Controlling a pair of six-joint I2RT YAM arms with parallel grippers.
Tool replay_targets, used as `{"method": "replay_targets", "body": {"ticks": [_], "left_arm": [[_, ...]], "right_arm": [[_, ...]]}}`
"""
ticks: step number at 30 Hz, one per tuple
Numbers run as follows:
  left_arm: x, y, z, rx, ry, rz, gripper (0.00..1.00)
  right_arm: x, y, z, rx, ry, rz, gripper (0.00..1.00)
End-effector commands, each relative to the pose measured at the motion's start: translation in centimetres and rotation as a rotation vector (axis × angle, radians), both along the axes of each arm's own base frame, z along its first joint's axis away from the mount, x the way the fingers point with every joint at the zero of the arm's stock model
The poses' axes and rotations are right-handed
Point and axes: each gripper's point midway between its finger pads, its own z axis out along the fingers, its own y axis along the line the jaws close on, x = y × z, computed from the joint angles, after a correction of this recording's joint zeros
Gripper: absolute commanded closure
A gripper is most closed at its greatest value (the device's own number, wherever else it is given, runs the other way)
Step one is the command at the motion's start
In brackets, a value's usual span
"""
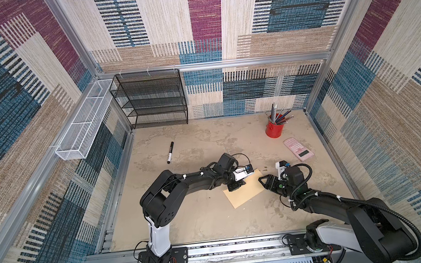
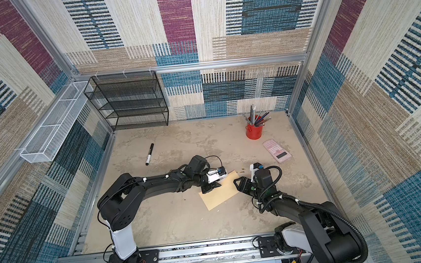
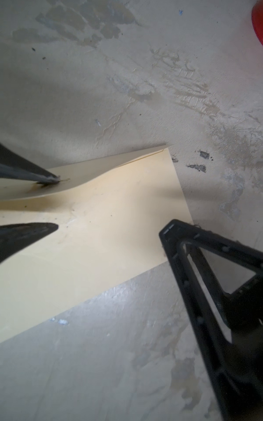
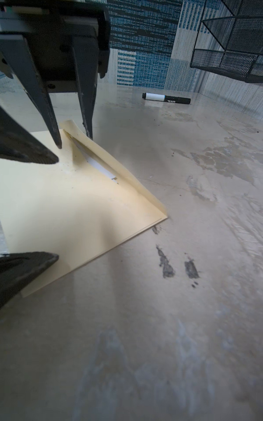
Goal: Fold the letter paper in half and place it into the envelope
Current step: Fold the envelope flap on the envelope.
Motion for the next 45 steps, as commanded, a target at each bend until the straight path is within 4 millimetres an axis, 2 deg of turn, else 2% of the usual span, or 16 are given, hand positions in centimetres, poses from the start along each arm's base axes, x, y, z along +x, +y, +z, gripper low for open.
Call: {"method": "replay_targets", "body": {"ticks": [1, 15, 25, 28, 33, 35, 39, 41, 43, 45], "left_arm": [[-0.6, -0.7, 1.2, -0.064, 0.034, 0.005, 0.68], [-2.8, -1.6, 3.5, -0.207, 0.145, 0.009, 0.68], [-5.1, -2.1, 2.4, -0.205, 0.218, -0.029, 0.69], [-6.4, -2.3, 1.9, -0.204, 0.264, -0.067, 0.69], [-7.2, -2.2, 1.1, -0.198, 0.301, -0.050, 0.70], [-6.8, -2.2, 2.7, -0.264, 0.263, -0.022, 0.69], [-5.2, -1.5, 8.0, -0.408, 0.133, 0.069, 0.67], [-2.8, -0.3, 9.9, -0.432, 0.057, 0.219, 0.63], [0.1, 1.7, 9.9, -0.398, 0.010, 0.392, 0.57], [2.6, 3.5, 8.5, -0.315, -0.018, 0.531, 0.57]], "right_arm": [[0.3, -0.2, 0.1, 0.007, -0.007, -0.022, 0.37], [0.4, -0.3, 0.1, 0.015, -0.008, -0.044, 0.37], [0.4, -0.5, -0.1, 0.022, -0.002, -0.058, 0.37], [0.4, -0.5, 0.0, 0.025, -0.002, -0.062, 0.37], [0.5, -0.5, 0.3, 0.022, -0.011, -0.062, 0.37], [0.8, -0.5, 0.7, 0.014, -0.024, -0.057, 0.37], [0.9, -0.5, 0.9, 0.011, -0.028, -0.052, 0.37], [0.9, -0.5, 1.0, 0.013, -0.032, -0.050, 0.37], [0.9, -0.5, 1.2, 0.010, -0.039, -0.051, 0.37], [1.0, -0.6, 1.5, 0.003, -0.051, -0.052, 0.37]]}}
